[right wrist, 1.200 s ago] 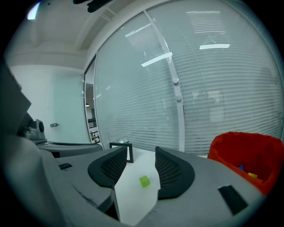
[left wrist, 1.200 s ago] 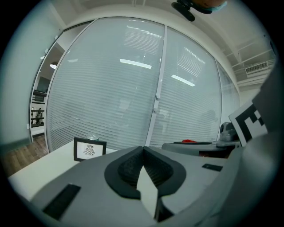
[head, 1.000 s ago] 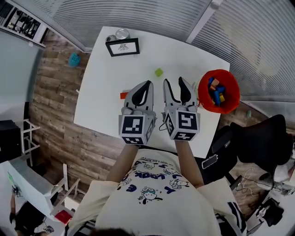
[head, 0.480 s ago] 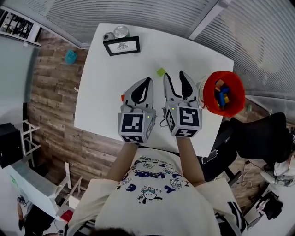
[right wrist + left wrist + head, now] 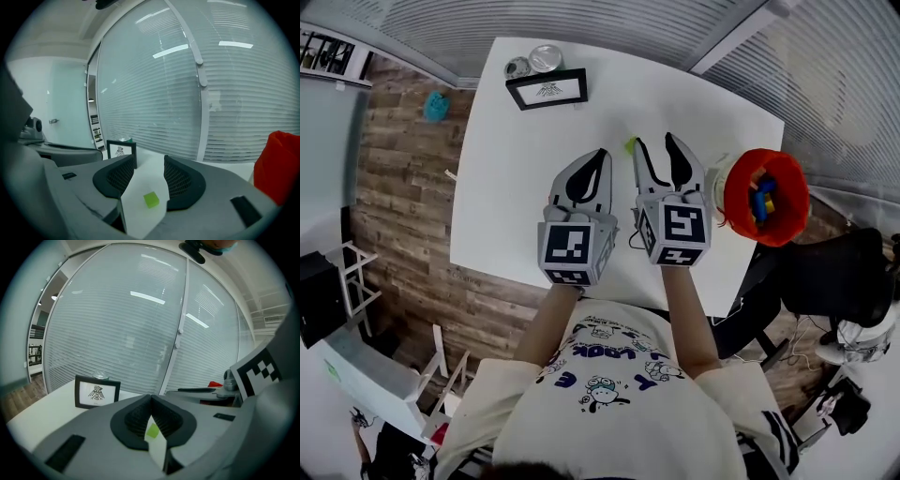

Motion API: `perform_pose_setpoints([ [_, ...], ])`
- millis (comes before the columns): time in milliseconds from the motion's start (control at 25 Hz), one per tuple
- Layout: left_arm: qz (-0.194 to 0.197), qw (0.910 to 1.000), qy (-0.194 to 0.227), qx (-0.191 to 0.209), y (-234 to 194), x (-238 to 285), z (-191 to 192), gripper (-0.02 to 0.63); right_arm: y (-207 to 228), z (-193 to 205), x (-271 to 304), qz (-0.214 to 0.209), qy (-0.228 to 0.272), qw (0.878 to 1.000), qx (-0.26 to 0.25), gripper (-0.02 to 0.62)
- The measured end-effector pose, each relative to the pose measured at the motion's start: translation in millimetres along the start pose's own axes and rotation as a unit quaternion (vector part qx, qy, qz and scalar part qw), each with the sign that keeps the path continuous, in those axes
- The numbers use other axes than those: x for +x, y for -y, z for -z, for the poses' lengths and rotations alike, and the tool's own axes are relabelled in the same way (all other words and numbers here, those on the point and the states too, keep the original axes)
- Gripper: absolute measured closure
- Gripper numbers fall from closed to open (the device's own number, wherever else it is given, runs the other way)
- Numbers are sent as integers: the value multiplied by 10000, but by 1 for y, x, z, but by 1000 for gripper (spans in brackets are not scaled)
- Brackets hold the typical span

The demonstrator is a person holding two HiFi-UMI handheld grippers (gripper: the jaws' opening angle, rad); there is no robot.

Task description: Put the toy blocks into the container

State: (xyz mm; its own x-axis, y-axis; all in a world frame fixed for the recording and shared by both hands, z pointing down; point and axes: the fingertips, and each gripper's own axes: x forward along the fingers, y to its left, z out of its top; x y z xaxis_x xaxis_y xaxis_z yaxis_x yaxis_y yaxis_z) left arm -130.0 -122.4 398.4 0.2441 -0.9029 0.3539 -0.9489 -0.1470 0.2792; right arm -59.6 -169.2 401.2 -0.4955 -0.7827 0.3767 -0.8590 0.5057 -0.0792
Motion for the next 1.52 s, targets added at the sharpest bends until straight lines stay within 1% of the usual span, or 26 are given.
perform_pose_setpoints([
  [160, 15, 10000, -66, -43, -7, 6, 4, 574, -4, 14, 12, -43, -226, 9997, -108, 400],
  [480, -11, 9995, -246, -181, -17, 15, 16, 575, -7, 38, 30, -42, -610, 9981, -120, 400],
  [1000, -48, 9983, -457, -350, -29, 29, 34, 575, 0, 85, 46, 136, -1220, 9924, -65, 399],
  [1200, -66, 9974, -590, -418, -33, 34, 44, 575, 1, 97, 52, 120, -1340, 9909, -15, 399],
  [1520, -103, 9966, -677, -464, -37, 39, 52, 575, 3, 112, 59, 142, -1527, 9882, -8, 399],
])
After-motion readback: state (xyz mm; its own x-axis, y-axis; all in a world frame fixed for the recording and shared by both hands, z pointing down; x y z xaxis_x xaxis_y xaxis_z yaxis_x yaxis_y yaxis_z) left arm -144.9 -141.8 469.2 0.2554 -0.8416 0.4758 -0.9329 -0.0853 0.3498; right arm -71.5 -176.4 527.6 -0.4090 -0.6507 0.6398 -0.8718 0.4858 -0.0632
